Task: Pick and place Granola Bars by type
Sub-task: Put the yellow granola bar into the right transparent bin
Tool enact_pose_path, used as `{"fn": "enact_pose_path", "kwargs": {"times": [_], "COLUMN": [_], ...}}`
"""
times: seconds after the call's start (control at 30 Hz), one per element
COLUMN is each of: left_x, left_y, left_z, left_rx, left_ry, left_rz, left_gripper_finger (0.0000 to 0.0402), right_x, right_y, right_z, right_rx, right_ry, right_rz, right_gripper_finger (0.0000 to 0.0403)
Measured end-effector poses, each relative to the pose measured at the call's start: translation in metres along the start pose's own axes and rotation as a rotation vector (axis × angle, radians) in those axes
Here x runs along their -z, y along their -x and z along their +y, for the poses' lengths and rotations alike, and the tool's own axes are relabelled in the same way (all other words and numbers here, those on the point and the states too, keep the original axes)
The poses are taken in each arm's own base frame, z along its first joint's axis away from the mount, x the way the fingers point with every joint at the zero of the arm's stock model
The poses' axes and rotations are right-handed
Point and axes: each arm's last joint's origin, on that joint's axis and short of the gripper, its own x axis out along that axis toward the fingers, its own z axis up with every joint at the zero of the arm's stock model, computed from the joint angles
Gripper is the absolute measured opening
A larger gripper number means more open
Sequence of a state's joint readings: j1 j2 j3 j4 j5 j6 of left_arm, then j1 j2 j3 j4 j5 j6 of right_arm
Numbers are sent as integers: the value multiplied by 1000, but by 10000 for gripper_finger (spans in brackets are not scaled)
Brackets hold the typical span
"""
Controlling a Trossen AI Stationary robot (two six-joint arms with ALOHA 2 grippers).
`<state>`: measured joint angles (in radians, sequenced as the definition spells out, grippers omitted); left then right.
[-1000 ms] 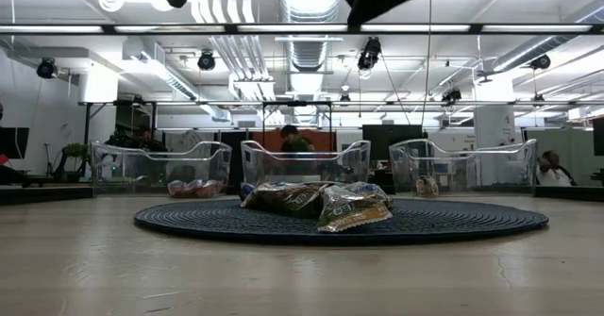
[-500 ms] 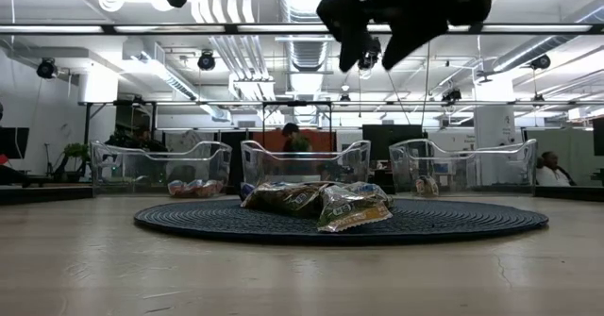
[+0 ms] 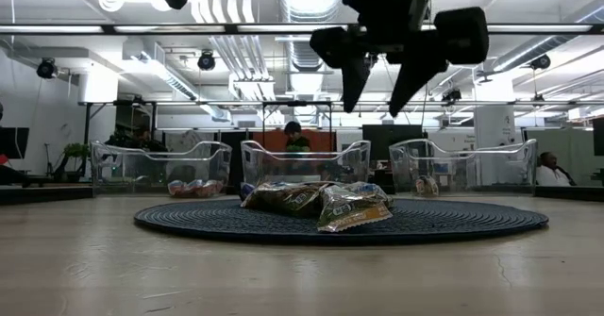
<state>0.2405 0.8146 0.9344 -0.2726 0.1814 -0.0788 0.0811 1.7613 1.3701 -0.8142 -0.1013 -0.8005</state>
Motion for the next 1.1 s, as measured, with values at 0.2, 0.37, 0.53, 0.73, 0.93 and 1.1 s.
{"fn": "enact_pose_path", "kwargs": {"times": [0.2,0.37,0.53,0.73,0.93,1.1], "left_x": [1,1,2,2,2,2], "left_y": [0,0,0,0,0,0], "left_z": [0,0,0,0,0,0], "left_rx": [0,-1,-2,-1,-2,-1], "left_ry": [1,1,3,3,3,3], "left_rz": [6,9,16,16,16,17], "left_gripper_finger": [0,0,0,0,0,0], "right_x": [2,4,5,6,8,11], "right_y": [-20,-33,-41,-48,-62,-75], "right_z": [0,0,0,0,0,2], "right_rx": [-45,-75,-92,-106,-138,-164], "right_ry": [17,32,51,105,110,106], "right_rz": [42,69,84,92,118,151], "right_gripper_finger": [238,236,239,238,235,233]}}
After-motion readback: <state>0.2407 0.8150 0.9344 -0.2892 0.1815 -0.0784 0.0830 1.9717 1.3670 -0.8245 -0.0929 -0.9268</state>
